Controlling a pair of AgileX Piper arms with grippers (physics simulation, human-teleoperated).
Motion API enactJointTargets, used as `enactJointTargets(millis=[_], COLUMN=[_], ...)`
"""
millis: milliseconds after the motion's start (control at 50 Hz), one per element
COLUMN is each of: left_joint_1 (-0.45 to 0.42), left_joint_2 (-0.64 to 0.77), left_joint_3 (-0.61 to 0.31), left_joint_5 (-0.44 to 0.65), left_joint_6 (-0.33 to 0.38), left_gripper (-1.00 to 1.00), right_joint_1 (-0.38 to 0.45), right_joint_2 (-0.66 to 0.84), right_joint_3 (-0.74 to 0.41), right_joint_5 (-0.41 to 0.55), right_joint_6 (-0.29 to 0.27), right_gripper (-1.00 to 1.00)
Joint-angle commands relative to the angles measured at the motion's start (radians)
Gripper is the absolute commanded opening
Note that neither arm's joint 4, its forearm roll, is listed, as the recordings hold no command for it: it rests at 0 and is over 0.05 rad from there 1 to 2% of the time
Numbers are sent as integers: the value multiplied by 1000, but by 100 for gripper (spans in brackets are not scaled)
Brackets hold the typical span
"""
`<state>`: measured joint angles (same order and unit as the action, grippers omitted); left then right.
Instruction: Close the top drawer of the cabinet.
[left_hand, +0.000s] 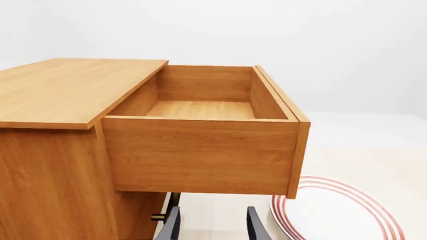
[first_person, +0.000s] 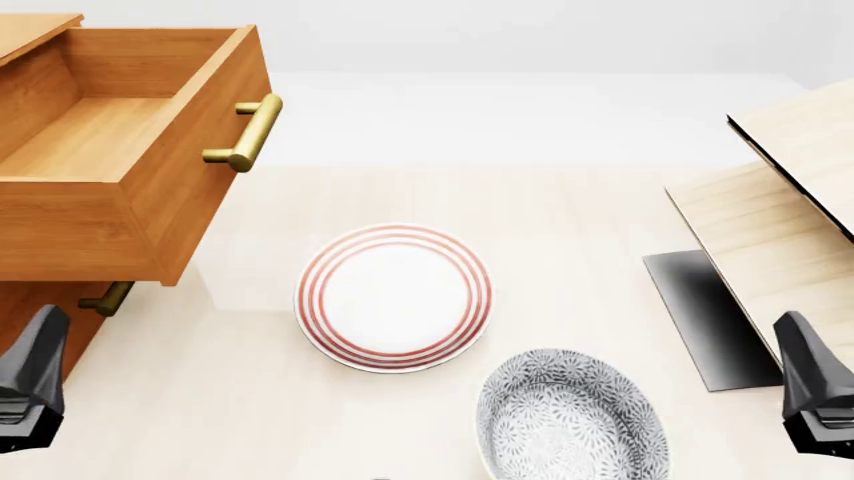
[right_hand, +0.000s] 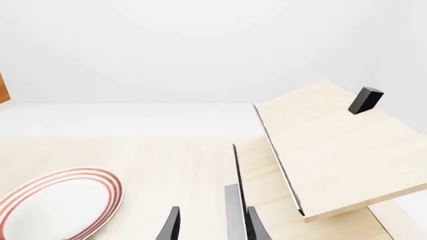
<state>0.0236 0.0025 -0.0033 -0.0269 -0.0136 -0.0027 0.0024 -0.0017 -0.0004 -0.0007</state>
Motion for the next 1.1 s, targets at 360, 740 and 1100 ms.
enactJointTargets(millis=[360,740,1100], left_joint_1=[-22,-45,-252], left_joint_2=[-2,-1,86], left_joint_3=[3,3,-58], left_joint_5=[-14,37,-9], left_joint_6=[121,137,183], left_gripper=[100,100,100], right_joint_1=[2,1,1], right_joint_2=[11,14,11], right_joint_3=[-3,-2,-2], right_joint_5=[-7,-12,-8], right_joint_6=[0,0,0], right_gripper=[100,100,100])
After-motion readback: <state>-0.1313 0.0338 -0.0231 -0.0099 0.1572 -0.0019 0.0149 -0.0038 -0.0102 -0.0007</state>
